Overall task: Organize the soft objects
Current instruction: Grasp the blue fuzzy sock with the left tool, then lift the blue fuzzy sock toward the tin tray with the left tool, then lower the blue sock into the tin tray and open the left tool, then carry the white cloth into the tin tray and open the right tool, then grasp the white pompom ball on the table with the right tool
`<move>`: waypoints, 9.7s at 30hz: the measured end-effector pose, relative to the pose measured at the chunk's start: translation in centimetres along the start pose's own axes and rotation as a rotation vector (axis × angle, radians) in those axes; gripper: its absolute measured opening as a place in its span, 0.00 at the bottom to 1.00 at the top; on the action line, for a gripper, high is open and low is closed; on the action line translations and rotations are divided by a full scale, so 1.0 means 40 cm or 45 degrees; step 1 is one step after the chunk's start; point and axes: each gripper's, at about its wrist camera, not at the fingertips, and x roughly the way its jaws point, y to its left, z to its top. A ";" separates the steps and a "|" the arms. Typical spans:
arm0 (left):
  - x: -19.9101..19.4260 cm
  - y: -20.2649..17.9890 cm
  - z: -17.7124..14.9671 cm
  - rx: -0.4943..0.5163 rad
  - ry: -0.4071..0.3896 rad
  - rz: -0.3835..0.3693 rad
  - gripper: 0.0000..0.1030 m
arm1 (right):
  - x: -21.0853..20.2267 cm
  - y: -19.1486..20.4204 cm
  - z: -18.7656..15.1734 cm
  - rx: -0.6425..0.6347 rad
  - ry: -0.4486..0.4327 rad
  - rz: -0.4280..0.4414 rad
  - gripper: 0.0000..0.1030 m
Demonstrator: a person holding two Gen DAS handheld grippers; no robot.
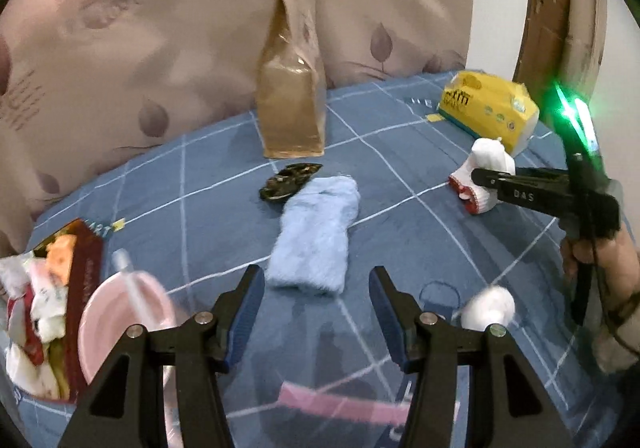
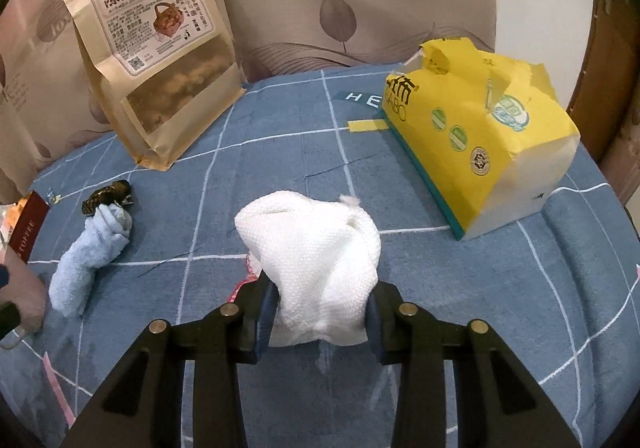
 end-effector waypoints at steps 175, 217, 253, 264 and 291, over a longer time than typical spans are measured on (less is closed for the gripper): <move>-0.294 0.635 -0.407 -0.760 -0.011 0.626 0.57 | -0.159 0.281 0.090 -0.266 -0.135 0.092 0.31; -0.361 0.740 -0.465 -0.983 -0.076 0.715 0.57 | -0.152 1.188 -0.116 -0.938 0.004 0.538 0.31; -0.356 0.737 -0.462 -0.988 -0.076 0.700 0.57 | -0.234 1.169 -0.117 -0.924 -0.096 0.566 0.71; -0.353 0.721 -0.455 -0.936 -0.073 0.706 0.57 | -0.298 0.914 -0.101 -0.796 -0.093 0.523 0.73; -0.339 0.659 -0.426 -0.787 -0.063 0.729 0.57 | -0.165 0.282 -0.244 -0.413 0.158 0.122 0.59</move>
